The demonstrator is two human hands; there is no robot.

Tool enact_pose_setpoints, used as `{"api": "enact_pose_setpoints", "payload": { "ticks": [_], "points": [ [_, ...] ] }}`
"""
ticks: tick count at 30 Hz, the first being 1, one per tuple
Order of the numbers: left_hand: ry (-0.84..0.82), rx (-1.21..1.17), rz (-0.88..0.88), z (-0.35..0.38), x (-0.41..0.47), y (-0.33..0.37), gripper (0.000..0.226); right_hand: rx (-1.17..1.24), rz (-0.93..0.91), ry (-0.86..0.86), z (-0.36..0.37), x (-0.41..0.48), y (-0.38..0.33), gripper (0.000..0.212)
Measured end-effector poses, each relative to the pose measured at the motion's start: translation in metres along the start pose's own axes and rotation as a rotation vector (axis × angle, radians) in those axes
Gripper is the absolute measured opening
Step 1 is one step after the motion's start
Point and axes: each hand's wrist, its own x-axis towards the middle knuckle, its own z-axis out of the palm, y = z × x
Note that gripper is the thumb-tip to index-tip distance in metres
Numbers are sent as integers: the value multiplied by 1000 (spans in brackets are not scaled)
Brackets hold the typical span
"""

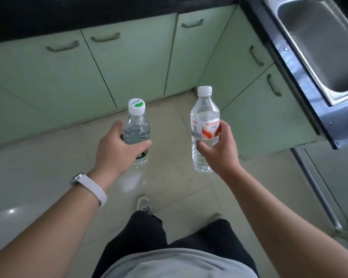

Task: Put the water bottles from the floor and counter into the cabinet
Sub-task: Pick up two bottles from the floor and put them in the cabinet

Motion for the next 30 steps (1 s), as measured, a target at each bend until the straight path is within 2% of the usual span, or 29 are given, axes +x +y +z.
{"api": "enact_pose_setpoints", "payload": {
  "ticks": [5,12,18,25,30],
  "points": [
    [103,-50,-14,-52,-5,11,43,36,-75,-32,10,-1,-56,53],
    [219,-73,-45,-80,-9,30,44,86,-192,-134,15,16,-108,54],
    [320,-73,-120,-82,-1,53,45,67,-316,-282,16,60,-137,51],
    [496,-75,-250,-80,5,90,40,31,-447,-506,25,116,-177,50],
    [656,-143,-338,-82,-7,93,45,20,-540,-639,37,133,-204,50]
  ]
}}
